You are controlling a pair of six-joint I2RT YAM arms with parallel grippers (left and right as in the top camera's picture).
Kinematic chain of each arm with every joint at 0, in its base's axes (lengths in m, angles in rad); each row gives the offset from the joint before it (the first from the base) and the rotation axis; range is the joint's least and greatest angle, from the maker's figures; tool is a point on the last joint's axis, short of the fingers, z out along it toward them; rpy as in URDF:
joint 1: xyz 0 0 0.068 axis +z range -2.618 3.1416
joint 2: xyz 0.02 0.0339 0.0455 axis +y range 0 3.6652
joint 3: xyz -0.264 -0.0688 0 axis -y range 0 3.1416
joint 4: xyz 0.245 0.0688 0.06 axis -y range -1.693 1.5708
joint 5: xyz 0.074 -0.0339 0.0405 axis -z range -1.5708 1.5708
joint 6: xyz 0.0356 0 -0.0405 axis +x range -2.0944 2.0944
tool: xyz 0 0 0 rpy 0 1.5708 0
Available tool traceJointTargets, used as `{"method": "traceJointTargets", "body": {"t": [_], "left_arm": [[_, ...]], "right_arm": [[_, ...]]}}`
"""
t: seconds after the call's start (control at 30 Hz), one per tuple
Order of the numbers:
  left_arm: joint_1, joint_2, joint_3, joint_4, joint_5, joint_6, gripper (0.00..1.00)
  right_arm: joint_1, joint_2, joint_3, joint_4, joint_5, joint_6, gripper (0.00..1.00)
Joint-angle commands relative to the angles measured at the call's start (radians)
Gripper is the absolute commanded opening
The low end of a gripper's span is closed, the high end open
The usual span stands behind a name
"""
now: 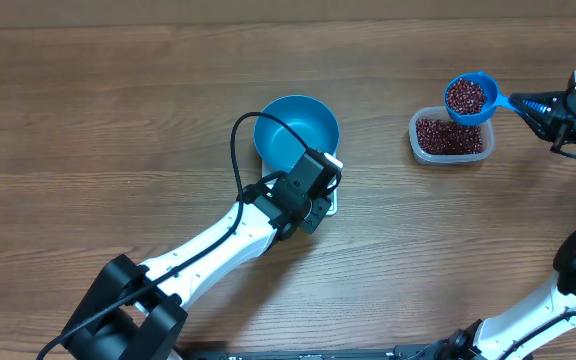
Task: Scoop item into bowl and weigh 150g on scale
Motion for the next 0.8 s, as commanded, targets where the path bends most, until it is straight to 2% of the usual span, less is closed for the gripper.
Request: {"method": "traceJointTargets", "body": {"t": [0.0, 0.4, 0.77], "left_arm": [[-0.001, -0.003, 0.002, 0.005, -0.016, 0.021, 0.04], [0.000, 0.049, 0.002, 0.093, -0.013, 0.026, 0.04], [0.000, 0.050, 0.002, 0.105, -0.012, 0.017, 0.04]], "right_arm": [[0.003, 0.000, -0.004, 0.001, -0.020, -0.008, 0.04], [0.003, 0.000, -0.004, 0.001, -0.020, -0.008, 0.04], [0.003, 0.000, -0.004, 0.005, -0.019, -0.009, 0.04]]}}
